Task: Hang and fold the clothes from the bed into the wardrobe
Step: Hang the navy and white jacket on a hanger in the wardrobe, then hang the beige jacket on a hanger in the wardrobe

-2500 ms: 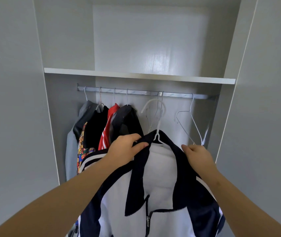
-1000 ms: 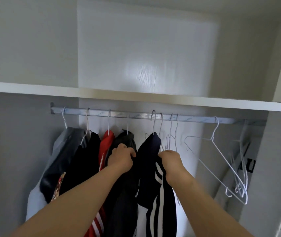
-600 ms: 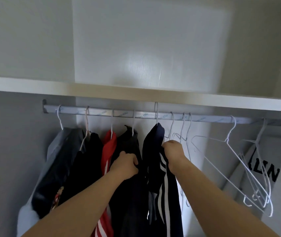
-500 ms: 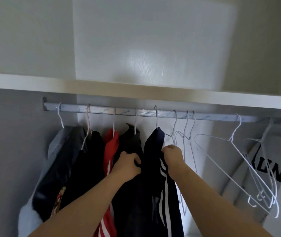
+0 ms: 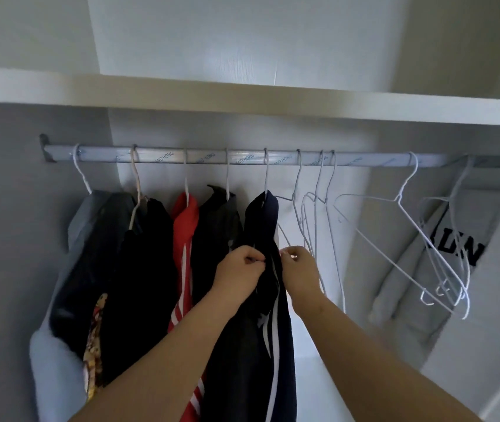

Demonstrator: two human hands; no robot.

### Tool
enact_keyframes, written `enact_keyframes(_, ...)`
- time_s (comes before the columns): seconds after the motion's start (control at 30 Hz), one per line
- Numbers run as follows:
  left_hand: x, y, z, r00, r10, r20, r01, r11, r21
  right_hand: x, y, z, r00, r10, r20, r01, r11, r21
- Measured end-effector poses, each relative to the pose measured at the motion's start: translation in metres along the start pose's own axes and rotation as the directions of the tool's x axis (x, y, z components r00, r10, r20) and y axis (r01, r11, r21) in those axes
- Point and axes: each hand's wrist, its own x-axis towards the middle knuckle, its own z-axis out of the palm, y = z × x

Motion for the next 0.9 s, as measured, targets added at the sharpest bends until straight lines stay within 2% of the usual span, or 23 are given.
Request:
enact_keyframes(0.27, -0.062, 0.022, 0.048, 0.991, -0.065, 0.12, 0.079, 0.99, -0.113, -0.056, 0.029, -0.058, 0.986, 0.168, -0.021, -0.162, 0.974, 0.16)
enact_keyframes(0.47, -0.141, 0.017, 0.114, 0.946, -0.151, 0.287, 0.178, 0.982, -0.071, -0.126, 0.082, -0.148, 0.92, 0.359, -0.159, -0.322, 0.922, 0.217)
enact_keyframes(0.7, -0.27, 0.001, 0.215, 0.782, -0.238, 0.576, 0.252, 0.966, 0.058, -0.257, 0.152, -0.268, 0.745, 0.59, -0.312, -0.491, 0.801, 0.341)
enact_keyframes(0.8, -0.33, -0.004, 0.265, 0.667, -0.263, 0.697, 0.234, 0.962, 0.139, -0.318, 0.179, -0.315, 0.637, 0.667, -0.386, -0.519, 0.742, 0.425)
enact_keyframes(0.9, -0.392, -0.006, 0.308, 0.526, -0.281, 0.803, 0.177, 0.959, 0.22, -0.377, 0.203, -0.357, 0.499, 0.732, -0.464, -0.498, 0.681, 0.537)
